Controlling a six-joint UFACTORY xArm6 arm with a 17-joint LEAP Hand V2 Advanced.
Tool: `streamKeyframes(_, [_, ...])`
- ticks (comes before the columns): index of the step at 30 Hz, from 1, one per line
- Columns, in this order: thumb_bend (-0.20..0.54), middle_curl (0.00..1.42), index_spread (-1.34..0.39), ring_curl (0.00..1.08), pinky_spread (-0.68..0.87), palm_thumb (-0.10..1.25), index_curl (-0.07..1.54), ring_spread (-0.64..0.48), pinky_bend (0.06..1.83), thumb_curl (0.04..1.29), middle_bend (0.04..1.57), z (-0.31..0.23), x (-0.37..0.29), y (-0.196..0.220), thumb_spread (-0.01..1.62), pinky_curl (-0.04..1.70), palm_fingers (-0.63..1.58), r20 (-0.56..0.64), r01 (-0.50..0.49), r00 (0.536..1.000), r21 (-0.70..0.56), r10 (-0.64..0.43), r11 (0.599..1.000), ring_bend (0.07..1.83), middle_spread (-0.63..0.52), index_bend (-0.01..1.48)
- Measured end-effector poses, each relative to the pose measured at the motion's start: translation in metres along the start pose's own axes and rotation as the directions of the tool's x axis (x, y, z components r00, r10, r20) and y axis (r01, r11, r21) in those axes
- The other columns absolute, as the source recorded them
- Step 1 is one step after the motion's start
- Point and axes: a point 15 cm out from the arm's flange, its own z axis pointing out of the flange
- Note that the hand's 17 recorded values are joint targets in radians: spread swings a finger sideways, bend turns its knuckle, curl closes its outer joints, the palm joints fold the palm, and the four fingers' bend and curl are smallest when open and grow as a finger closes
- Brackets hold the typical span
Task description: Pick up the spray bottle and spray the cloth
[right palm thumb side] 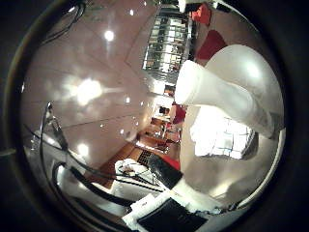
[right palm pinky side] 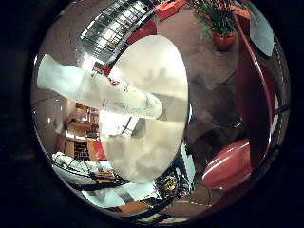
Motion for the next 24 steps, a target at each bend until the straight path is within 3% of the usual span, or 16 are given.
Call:
streamKeyframes(4, [-0.021,0.32,-0.31,0.24,0.41,0.56,0.29,0.22,0.34,0.31,0.21,-0.012,-0.002,0.014,1.04,0.35,0.07,0.007,-0.005,1.0,0.058,0.005,0.998,0.33,0.09,0.16])
streamKeyframes(8, [-0.02,0.36,-0.25,0.26,0.4,0.6,0.28,0.2,0.27,0.32,0.33,-0.009,-0.002,0.026,1.05,0.31,0.23,0.022,-0.007,1.0,0.081,0.005,0.997,0.39,0.04,0.15])
streamKeyframes(13, [-0.016,0.4,-0.23,0.3,0.36,0.65,0.28,0.05,0.27,0.34,0.41,-0.004,-0.001,0.032,1.06,0.3,0.46,0.034,-0.013,0.999,0.083,0.01,0.996,0.56,-0.03,0.16])
streamKeyframes(15, [-0.015,0.44,-0.24,0.35,0.23,0.68,0.29,-0.07,0.31,0.36,0.5,0.003,-0.002,0.038,1.07,0.3,0.69,0.048,-0.021,0.999,0.085,0.017,0.996,0.72,-0.09,0.17])
streamKeyframes(16, [-0.014,0.45,-0.24,0.36,0.21,0.68,0.29,-0.09,0.32,0.36,0.5,0.005,-0.004,0.039,1.07,0.3,0.72,0.048,-0.018,0.999,0.087,0.013,0.996,0.74,-0.09,0.18])
streamKeyframes(18, [-0.01,0.51,-0.27,0.42,0.04,0.72,0.33,-0.15,0.46,0.38,0.59,0.01,-0.007,0.044,1.07,0.36,0.97,0.053,-0.014,0.999,0.089,0.01,0.996,0.88,-0.14,0.22])
streamKeyframes(21, [-0.01,0.61,-0.33,0.5,-0.19,0.8,0.43,-0.22,0.66,0.41,0.72,0.018,-0.014,0.05,1.05,0.46,1.13,0.061,0.0,0.998,0.097,-0.006,0.995,0.99,-0.18,0.31])
streamKeyframes(24, [-0.014,0.69,-0.34,0.56,-0.28,0.83,0.54,-0.24,0.84,0.44,0.82,0.025,-0.018,0.052,1.03,0.57,1.16,0.074,0.008,0.997,0.115,-0.017,0.993,1.08,-0.2,0.45])
